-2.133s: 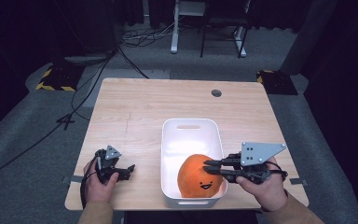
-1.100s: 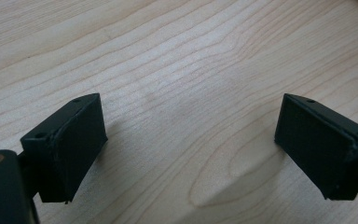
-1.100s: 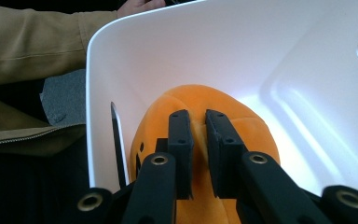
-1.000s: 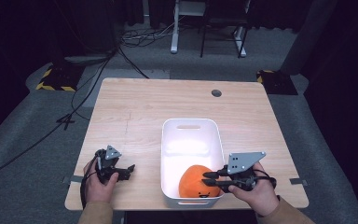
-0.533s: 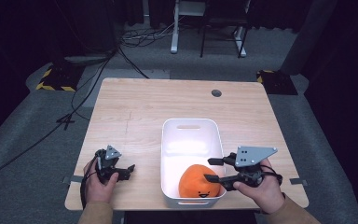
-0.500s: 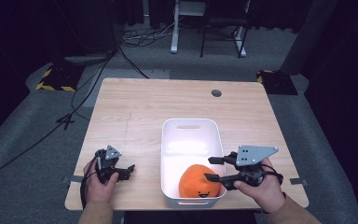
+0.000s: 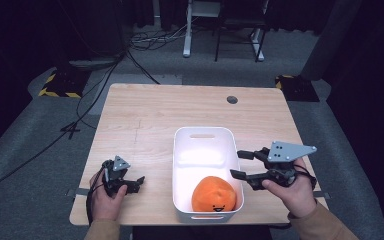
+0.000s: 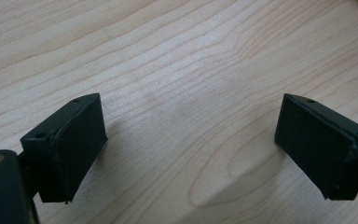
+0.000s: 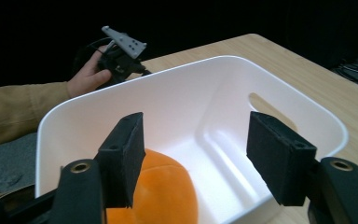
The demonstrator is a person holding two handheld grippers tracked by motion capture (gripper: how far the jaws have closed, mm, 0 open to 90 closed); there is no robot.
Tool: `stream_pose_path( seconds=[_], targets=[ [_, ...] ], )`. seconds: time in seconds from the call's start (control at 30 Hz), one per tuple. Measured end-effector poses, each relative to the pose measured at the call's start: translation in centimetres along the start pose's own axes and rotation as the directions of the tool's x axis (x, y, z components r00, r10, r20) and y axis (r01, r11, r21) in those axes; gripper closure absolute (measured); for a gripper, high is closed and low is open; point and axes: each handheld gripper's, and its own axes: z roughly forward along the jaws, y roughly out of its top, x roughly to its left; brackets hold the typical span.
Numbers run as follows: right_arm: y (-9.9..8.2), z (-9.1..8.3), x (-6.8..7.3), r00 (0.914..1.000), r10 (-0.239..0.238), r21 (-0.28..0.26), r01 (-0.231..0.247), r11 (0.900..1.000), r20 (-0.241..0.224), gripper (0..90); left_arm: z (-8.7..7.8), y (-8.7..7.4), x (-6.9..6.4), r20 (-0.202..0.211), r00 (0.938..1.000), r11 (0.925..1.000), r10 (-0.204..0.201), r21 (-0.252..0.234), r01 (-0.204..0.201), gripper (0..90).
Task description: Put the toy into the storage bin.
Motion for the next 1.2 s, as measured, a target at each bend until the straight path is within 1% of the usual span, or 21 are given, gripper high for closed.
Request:
stream_pose_path(
  seconds=[0.17, 0.2, 0.23, 0.37, 0.4, 0.43, 0.5, 0.57, 0.6, 0.63, 0.7, 0.77, 0.8, 0.87, 0.93, 0.97, 1.0, 1.03, 1.1, 1.13, 1.2],
  targets=[
    [-0.1, -0.8, -1.4, 0.9991, 0.015, -0.007, -0.015, 0.9999, 0.040, 35.8, 0.0, 0.0, 0.0, 0.000, 1.0000, 1.0000, 0.000, 0.000, 0.000, 9.1],
    [-0.1, -1.1, -1.9, 0.9979, 0.022, -0.005, -0.022, 0.9997, 0.060, 35.7, 0.0, 0.0, 0.0, 0.000, 1.0000, 1.0000, 0.000, 0.000, 0.000, 9.1],
    [-0.1, -1.1, -1.9, 0.9979, 0.022, -0.005, -0.022, 0.9997, 0.060, 35.7, 0.0, 0.0, 0.0, 0.000, 1.0000, 1.0000, 0.001, 0.000, -0.001, 9.1],
    [-0.5, -1.7, -2.9, 0.9947, 0.047, -0.007, -0.047, 0.9989, 0.091, 35.4, 0.0, 0.0, 0.0, 0.000, 1.0000, 1.0000, 0.000, 0.000, 0.000, 9.1],
    [-0.7, -1.8, -3.2, 0.9937, 0.047, -0.005, -0.047, 0.9989, 0.102, 35.4, 0.0, 0.0, 0.0, 0.000, 1.0000, 1.0000, 0.000, 0.000, 0.000, 9.1],
    [-1.0, -2.1, -3.8, 0.9908, 0.062, -0.006, -0.061, 0.9981, 0.121, 34.9, 0.0, 0.0, 0.0, 0.000, 1.0000, 1.0000, 0.000, 0.000, 0.000, 9.1],
    [-1.2, -2.2, -3.9, 0.9893, 0.067, -0.002, -0.067, 0.9977, 0.130, 34.5, 0.0, 0.0, 0.0, -0.001, 1.0000, 1.0000, 0.001, 0.000, -0.001, 9.1],
    [-1.7, -2.8, -4.7, 0.9833, 0.075, 0.008, -0.078, 0.9969, 0.166, 33.3, 0.0, 0.0, 0.0, -0.001, 1.0000, 1.0000, 0.000, 0.000, 0.000, 9.1],
    [-1.7, -2.8, -4.7, 0.9833, 0.075, 0.008, -0.078, 0.9969, 0.166, 33.3, 0.0, 0.0, 0.0, 0.000, 1.0000, 1.0000, 0.000, 0.000, 0.000, 9.1],
    [-2.0, -3.1, -5.1, 0.9793, 0.085, 0.015, -0.090, 0.9959, 0.184, 32.8, 0.0, 0.0, 0.0, 0.000, 1.0000, 1.0000, 0.000, 0.000, 0.000, 9.1],
    [-2.1, -3.2, -5.4, 0.9778, 0.090, 0.017, -0.094, 0.9954, 0.189, 32.7, 0.0, 0.0, 0.0, 0.000, 1.0000, 1.0000, 0.000, 0.000, 0.000, 9.1],
    [-2.5, -3.6, -5.8, 0.9730, 0.098, 0.025, -0.105, 0.9941, 0.209, 32.3, 0.0, 0.0, 0.0, -0.001, 1.0000, 1.0000, 0.000, 0.000, 0.000, 9.1],
    [-2.8, -3.9, -6.3, 0.9679, 0.101, 0.033, -0.111, 0.9932, 0.230, 32.0, 0.0, 0.0, 0.0, 0.000, 1.0000, 1.0000, 0.000, 0.000, 0.000, 9.1],
    [-2.9, -4.1, -6.4, 0.9662, 0.105, 0.037, -0.117, 0.9924, 0.235, 31.6, 0.0, 0.0, 0.0, 0.000, 1.0000, 1.0000, 0.000, 0.000, 0.000, 9.1],
    [-3.5, -4.5, -7.2, 0.9582, 0.118, 0.056, -0.137, 0.9889, 0.261, 30.4, 0.0, 0.0, 0.0, 0.000, 1.0000, 1.0000, 0.000, 0.000, 0.000, 9.1],
    [-3.5, -4.5, -7.2, 0.9582, 0.118, 0.056, -0.137, 0.9889, 0.261, 30.4, 0.0, 0.0, 0.0, 0.000, 1.0000, 1.0000, 0.000, 0.000, 0.000, 9.1],
    [-3.6, -4.6, -7.4, 0.9548, 0.121, 0.068, -0.144, 0.9873, 0.272, 29.7, 0.0, 0.0, 0.0, 0.000, 1.0000, 1.0000, 0.000, 0.000, 0.000, 9.1],
    [-4.1, -4.8, -7.8, 0.9485, 0.126, 0.090, -0.158, 0.9833, 0.290, 29.0, 0.0, 0.0, 0.0, 0.000, 1.0000, 1.0000, 0.000, 0.000, 0.000, 9.1],
    [-4.6, -5.0, -8.2, 0.9440, 0.137, 0.102, -0.175, 0.9792, 0.300, 28.8, 0.0, 0.0, 0.0, 0.000, 1.0000, 1.0000, 0.000, 0.000, 0.000, 9.1],
    [-4.6, -5.0, -8.2, 0.9440, 0.137, 0.102, -0.175, 0.9792, 0.300, 28.8, 0.0, 0.0, 0.0, 0.000, 1.0000, 1.0000, 0.000, 0.000, 0.000, 9.1],
    [-5.2, -5.1, -8.6, 0.9376, 0.151, 0.114, -0.195, 0.9741, 0.313, 28.4, 0.0, 0.0, 0.0, 0.000, 1.0000, 1.0000, 0.001, 0.000, -0.001, 9.1]
  ],
)
